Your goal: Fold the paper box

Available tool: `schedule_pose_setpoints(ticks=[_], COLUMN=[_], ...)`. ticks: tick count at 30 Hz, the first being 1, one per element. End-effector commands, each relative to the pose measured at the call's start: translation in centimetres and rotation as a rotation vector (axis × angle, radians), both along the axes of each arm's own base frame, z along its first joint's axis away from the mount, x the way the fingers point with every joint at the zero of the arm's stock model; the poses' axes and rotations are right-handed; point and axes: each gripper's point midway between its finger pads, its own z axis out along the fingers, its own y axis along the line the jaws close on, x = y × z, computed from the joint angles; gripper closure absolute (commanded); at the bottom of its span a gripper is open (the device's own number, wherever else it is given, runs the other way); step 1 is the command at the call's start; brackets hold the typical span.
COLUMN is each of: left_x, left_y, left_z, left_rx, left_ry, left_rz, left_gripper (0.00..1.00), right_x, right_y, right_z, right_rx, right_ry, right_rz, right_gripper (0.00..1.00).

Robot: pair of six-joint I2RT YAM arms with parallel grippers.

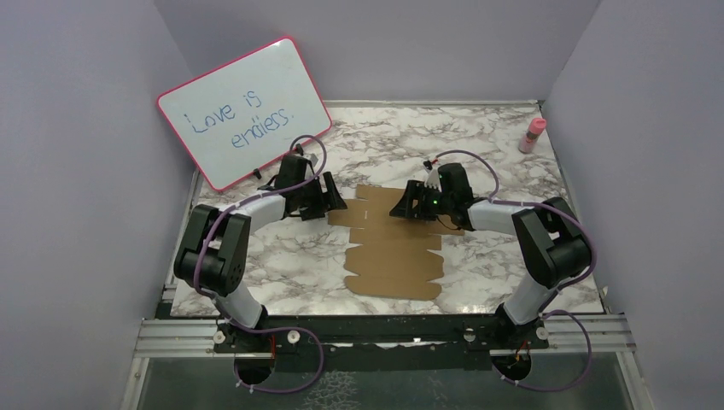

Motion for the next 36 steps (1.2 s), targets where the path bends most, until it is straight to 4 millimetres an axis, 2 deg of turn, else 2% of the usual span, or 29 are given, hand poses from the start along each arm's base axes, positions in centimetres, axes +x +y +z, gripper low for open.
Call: schedule_pose_setpoints(ticks=[1, 6, 9, 22, 32, 36], left_x=[-0.2, -0.6, -0.7, -1.3, -1.8, -1.8], left_y=[-0.2, -0.5, -0.8, -1.9, -3.5, -4.3], left_z=[-1.1, -2.1, -1.8, 2.5, 4.3, 4.8], left_rx=[-0.025, -0.041, -0.066, -0.161, -0.176, -0.125], left_ry=[0.022, 0.052, 0.053, -0.009, -0.04, -0.058], left_rz=[-0.008, -0.013, -0.017, -0.029, -0.065, -0.082], left_gripper=[0.21, 0.23, 0.25, 0.28, 0.3, 0.3], right_x=[-0.5, -0.6, -0.5, -0.5, -0.5, -0.4], right_y=[0.5, 0.5, 0.5, 0.4, 0.4, 0.3], right_z=[-0.8, -1.1, -1.2, -1.4, -1.5, -1.5], right_rx=[0.002, -0.002, -0.005, -0.018, -0.022, -0.022], right_ry=[-0.001, 0.003, 0.004, 0.01, 0.012, 0.013], right_rz=[0.025, 0.025, 0.023, 0.014, 0.008, 0.005], right_gripper=[0.26, 0.26, 0.26, 0.26, 0.26, 0.26])
